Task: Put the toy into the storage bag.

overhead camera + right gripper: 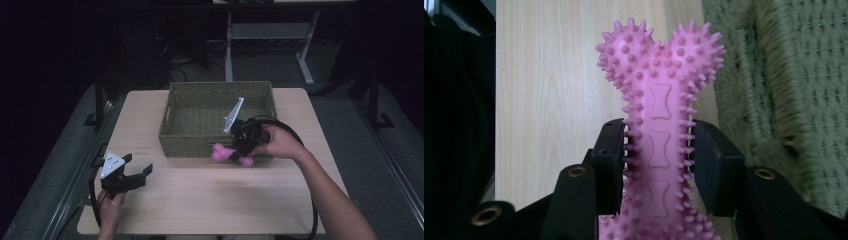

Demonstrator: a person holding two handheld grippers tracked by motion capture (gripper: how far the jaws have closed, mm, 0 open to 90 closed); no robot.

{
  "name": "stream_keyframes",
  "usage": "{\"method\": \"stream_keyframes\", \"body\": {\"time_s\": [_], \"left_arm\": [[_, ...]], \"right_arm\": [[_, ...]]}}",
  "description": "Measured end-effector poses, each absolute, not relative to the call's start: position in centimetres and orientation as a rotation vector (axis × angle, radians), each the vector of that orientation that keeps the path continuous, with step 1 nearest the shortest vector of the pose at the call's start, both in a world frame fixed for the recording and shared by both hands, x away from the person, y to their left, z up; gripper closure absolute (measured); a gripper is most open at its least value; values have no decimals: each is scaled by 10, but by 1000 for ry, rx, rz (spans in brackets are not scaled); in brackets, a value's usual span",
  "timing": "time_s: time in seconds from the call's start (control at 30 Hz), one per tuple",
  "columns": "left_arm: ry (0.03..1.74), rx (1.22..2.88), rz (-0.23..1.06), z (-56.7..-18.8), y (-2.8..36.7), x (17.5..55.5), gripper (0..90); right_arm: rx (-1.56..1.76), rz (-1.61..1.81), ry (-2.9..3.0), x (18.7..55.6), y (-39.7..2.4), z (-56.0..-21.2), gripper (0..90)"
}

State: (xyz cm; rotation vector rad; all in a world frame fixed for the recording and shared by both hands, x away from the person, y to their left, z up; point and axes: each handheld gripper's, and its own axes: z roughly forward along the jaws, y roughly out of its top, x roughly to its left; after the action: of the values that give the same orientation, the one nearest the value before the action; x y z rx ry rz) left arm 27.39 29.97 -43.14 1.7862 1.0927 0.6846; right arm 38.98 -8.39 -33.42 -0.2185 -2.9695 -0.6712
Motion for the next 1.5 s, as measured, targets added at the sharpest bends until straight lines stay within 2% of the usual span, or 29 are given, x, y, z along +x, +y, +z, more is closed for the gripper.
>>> {"method": "stream_keyframes", "body": {"time_s": [0.73,1.5], "left_arm": [[1100,1775,685,-432,301,275,139],[1103,1780,687,-432,302,275,139]], "right_arm": [[-233,-703,-2984,429,-71,-300,582],[-305,-697,-2980,475,-67,-301,582]]}}
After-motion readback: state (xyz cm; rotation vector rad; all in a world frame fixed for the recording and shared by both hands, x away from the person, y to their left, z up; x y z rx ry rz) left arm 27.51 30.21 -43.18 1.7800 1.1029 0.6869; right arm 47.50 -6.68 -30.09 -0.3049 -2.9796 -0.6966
